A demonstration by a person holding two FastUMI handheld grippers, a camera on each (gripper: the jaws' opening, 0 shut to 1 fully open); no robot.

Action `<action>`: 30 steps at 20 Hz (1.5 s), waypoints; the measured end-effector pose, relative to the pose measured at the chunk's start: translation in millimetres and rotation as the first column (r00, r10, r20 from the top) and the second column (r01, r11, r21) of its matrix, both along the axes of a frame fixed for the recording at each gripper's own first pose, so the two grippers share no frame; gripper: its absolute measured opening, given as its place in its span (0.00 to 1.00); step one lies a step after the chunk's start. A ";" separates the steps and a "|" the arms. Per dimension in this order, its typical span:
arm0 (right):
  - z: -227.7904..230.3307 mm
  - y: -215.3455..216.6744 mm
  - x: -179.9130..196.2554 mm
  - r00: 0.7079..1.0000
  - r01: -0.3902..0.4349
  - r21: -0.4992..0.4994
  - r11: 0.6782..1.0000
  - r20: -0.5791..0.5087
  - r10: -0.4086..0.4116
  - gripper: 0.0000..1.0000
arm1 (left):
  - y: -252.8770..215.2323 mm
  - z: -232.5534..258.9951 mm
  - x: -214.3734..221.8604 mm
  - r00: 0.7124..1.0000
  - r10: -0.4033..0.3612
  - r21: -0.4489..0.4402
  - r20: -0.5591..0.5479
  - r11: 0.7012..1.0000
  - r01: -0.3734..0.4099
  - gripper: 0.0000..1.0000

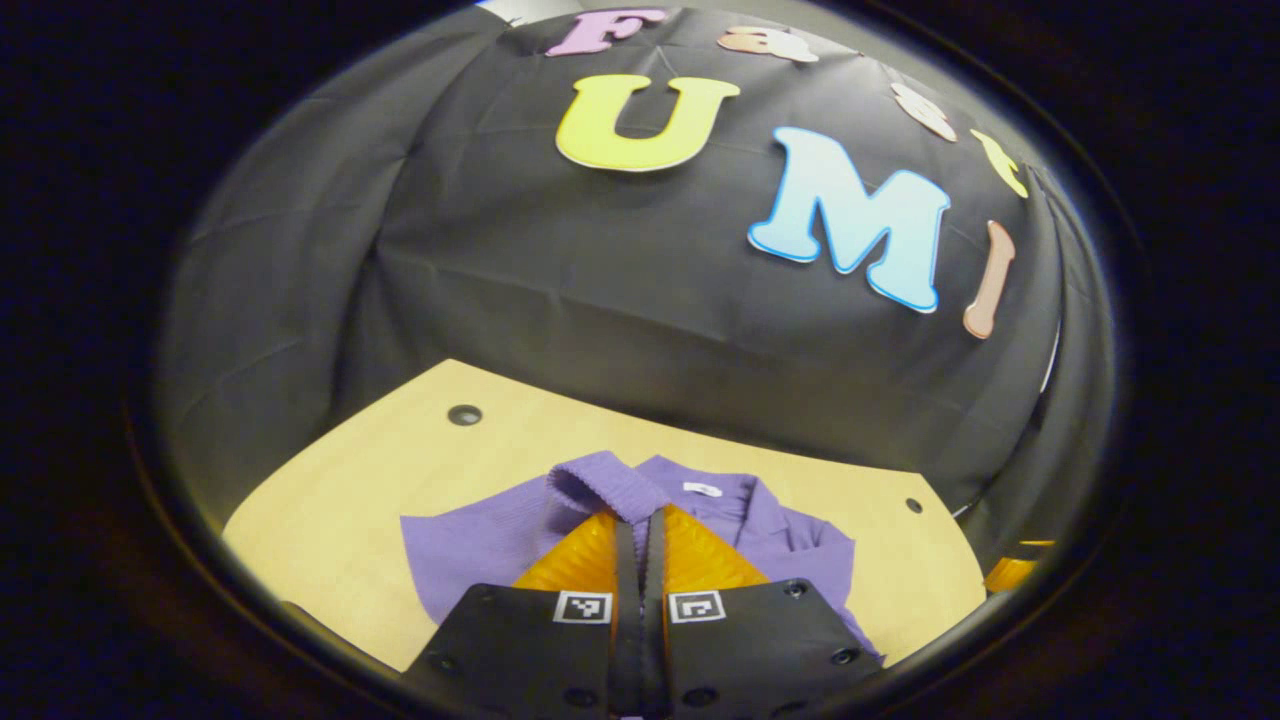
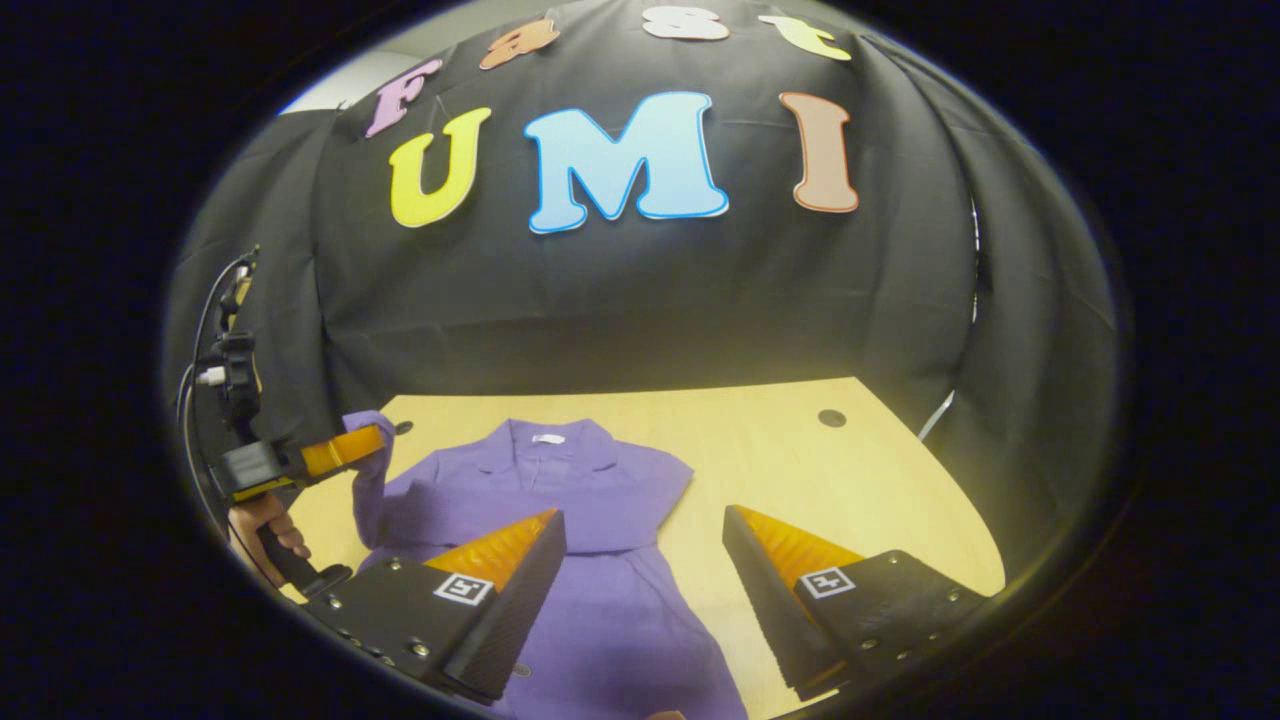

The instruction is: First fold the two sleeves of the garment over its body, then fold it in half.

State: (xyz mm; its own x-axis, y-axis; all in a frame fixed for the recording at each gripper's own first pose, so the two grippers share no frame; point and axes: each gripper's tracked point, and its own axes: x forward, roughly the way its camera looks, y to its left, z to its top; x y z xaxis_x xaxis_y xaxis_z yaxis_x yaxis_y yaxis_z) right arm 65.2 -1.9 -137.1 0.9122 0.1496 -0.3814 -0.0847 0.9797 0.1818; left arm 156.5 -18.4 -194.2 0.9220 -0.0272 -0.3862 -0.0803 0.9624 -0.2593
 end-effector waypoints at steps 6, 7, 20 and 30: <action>-15.5 -26.5 -7.1 0.999 0.023 -0.008 1.000 -0.026 -0.023 0.95 | -84.9 -11.3 22.9 0.992 -0.125 0.005 -0.019 0.992 0.125 0.07; -16.8 -30.8 -8.2 0.999 0.025 -0.011 1.000 -0.027 -0.025 0.95 | -96.6 -14.8 26.4 0.990 -0.143 0.000 -0.022 0.990 0.143 0.07; -35.4 -69.3 -19.4 0.999 0.015 0.013 1.000 -0.048 -0.014 0.95 | -207.3 -62.8 44.4 0.958 -0.270 0.049 -0.099 0.960 0.276 0.07; -43.2 -89.3 -34.5 0.998 0.046 -0.003 0.999 -0.039 -0.046 0.95 | -204.5 -61.8 30.5 0.964 -0.244 0.114 -0.109 0.960 0.256 0.13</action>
